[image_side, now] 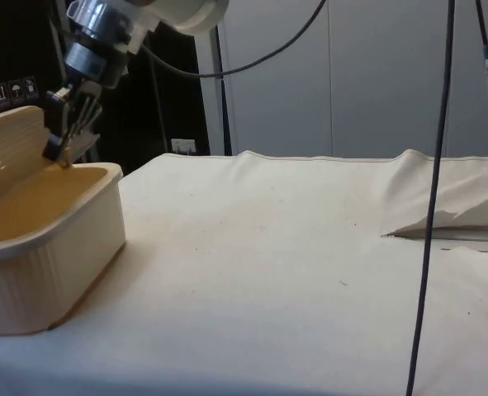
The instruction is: Open the lid, then close it.
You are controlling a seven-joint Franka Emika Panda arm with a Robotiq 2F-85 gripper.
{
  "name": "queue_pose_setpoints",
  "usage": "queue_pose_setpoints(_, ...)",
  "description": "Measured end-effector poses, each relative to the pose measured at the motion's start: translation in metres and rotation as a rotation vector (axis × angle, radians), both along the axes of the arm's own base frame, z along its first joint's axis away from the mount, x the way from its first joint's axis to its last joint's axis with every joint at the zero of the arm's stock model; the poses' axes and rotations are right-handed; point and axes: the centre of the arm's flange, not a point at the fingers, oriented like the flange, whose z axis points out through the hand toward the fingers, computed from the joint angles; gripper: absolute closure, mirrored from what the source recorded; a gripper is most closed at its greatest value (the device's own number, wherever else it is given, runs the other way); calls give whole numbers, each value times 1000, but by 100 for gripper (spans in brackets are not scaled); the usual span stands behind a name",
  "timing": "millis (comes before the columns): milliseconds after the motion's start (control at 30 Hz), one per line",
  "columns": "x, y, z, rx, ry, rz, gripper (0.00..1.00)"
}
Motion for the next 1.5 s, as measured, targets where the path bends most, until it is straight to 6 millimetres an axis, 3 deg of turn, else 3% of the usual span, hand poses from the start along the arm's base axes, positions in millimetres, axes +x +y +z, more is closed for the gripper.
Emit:
queue_pose_setpoints(267, 9, 1, 11, 8, -27, -2, 100)
queue_pose_setpoints(1033, 67, 6, 39, 45, -138, -9, 100)
queue_pose_setpoints(1500, 71, 3, 66, 49, -185, -12, 100)
